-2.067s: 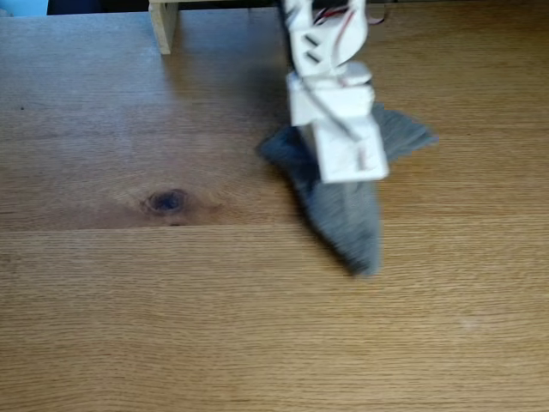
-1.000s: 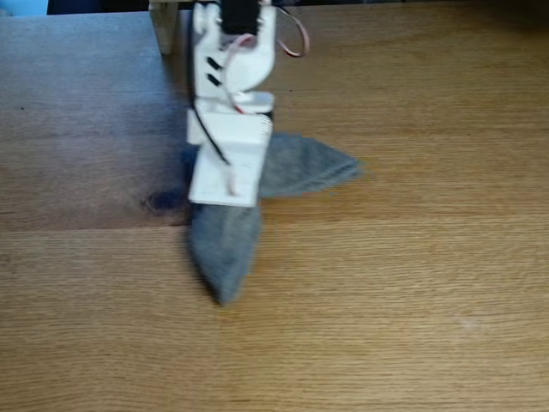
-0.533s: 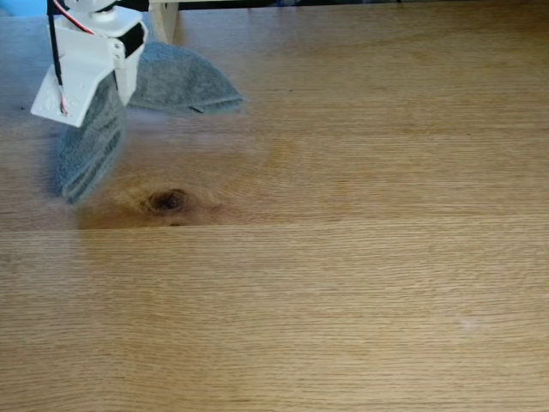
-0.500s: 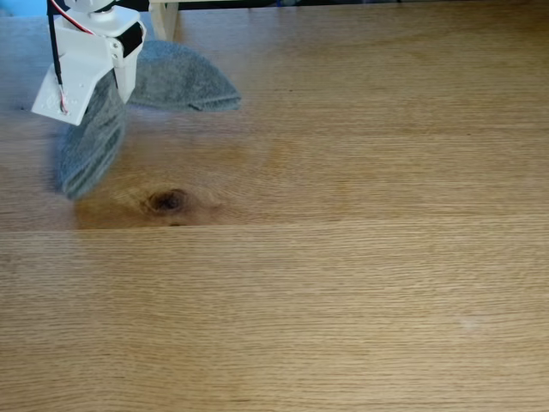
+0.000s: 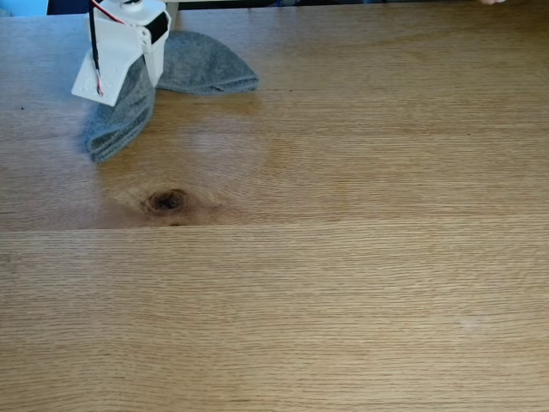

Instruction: Clean the area in front of the robot

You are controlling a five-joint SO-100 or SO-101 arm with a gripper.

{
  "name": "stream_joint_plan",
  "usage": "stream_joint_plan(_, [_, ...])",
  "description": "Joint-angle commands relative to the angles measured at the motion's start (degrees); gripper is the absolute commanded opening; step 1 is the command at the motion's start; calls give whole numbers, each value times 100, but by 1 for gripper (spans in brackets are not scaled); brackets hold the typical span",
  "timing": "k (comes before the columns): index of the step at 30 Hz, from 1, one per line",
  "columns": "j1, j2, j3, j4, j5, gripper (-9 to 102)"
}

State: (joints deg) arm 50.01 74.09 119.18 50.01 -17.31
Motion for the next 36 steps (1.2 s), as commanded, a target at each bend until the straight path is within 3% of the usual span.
stream_joint_plan(1, [-246,1134,-35,-53,62,31])
stream_joint_plan(10, [-729,2215,-35,35,193,39])
stream_joint_plan(17, [-1336,2953,-18,914,439,39])
stream_joint_plan(20, [-2048,3217,-18,1512,729,39])
stream_joint_plan(25, [-3964,3955,-18,1749,1389,28])
stream_joint_plan(31, [-5168,4421,-18,1591,1890,0])
stream_joint_plan(36, [-5537,4649,-18,1661,2320,0])
